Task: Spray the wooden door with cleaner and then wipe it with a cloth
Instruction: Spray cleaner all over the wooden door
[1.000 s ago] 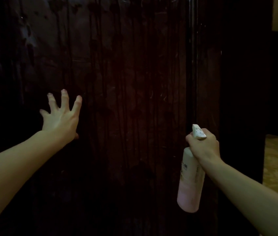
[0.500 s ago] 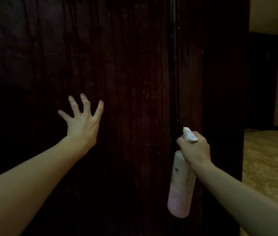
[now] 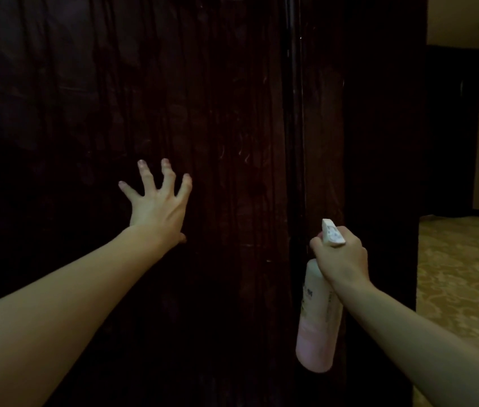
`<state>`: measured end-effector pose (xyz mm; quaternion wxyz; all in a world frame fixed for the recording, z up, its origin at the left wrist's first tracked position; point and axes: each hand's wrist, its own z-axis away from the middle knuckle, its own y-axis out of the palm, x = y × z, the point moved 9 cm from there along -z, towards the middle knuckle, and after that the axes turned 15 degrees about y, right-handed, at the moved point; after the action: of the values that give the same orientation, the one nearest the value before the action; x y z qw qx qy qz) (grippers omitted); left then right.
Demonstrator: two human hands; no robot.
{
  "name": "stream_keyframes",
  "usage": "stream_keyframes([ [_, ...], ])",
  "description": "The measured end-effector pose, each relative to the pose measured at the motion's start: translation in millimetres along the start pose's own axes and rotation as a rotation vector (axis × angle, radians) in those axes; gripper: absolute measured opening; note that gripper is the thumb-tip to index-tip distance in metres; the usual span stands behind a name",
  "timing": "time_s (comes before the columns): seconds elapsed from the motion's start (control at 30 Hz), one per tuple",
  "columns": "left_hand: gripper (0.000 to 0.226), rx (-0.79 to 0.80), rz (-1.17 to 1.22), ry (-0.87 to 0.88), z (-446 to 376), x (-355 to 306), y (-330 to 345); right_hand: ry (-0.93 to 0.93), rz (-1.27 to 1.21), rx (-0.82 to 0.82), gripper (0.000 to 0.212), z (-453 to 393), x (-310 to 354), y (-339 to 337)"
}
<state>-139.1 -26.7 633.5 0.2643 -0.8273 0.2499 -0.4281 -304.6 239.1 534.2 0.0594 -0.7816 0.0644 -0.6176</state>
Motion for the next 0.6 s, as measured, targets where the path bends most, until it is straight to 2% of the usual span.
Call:
stream_keyframes([
  [0.23, 0.132, -0.034, 0.025, -0.046, -7.9, -11.8, -1.1, -0.012, 0.011, 0.008, 0.012, -4.6, -12.9, -11.9],
  [0.43, 0.110, -0.033, -0.043, 0.066, -12.2, -36.0, -4.0, 0.005, -0.038, -0.016, 0.008, -6.3, -27.0, -20.5],
  [0.6, 0.107, -0.039, -0.083, 0.078, -11.8, -41.2, -4.3, 0.009, -0.015, -0.033, 0.011, -9.4, -41.3, -24.4],
])
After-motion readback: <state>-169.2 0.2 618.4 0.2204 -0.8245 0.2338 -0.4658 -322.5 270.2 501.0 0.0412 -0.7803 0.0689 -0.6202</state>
